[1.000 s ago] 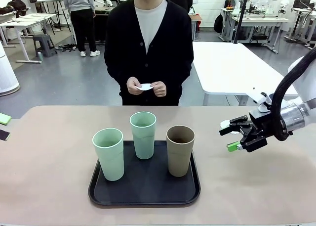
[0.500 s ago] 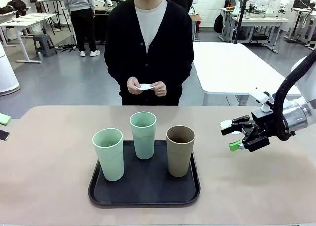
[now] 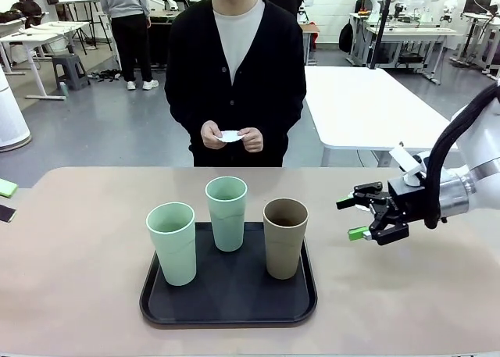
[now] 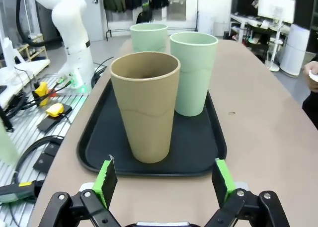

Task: Place coasters on the table and set cups on them.
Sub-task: Pick up one Reusable plastic cup and place it on a coaster set by the human.

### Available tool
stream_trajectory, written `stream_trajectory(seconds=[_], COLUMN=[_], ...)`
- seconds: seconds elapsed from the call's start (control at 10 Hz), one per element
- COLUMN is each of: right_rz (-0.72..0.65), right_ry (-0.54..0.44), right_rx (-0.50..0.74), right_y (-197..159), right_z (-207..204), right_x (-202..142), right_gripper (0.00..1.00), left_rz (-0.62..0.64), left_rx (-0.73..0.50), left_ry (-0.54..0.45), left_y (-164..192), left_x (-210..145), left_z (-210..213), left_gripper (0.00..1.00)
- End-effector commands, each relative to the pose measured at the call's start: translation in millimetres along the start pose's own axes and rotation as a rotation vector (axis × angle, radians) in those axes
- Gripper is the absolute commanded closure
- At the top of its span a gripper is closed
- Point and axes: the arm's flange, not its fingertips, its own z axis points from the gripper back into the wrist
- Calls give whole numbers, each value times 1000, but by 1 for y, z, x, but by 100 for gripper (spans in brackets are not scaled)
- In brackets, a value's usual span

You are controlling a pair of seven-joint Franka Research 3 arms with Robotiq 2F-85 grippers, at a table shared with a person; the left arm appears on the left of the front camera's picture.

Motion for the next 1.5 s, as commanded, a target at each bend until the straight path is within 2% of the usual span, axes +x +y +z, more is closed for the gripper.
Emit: stream_trajectory(seconds=[0.0,0.5,0.8,1.4], right_rz=[0,2,33,12], right_ry=[-45,-81,-93,-106], right_rx=[-31,83,114,167], right_y=[-7,-7,-2,-5], right_z=[-24,-71,-81,-105], right_x=[-15,-21,-22,-25], right_gripper=[0,0,0,0], left_rz=[-7,-7,-7,-7], left_rx=[-12,-12,-12,-12], left_ry=[-6,-6,-6,-6], left_y=[-1,-1,-1,-1], left_x=[2,2,2,2], left_z=[-1,-1,-1,-1], left_gripper=[0,0,0,0])
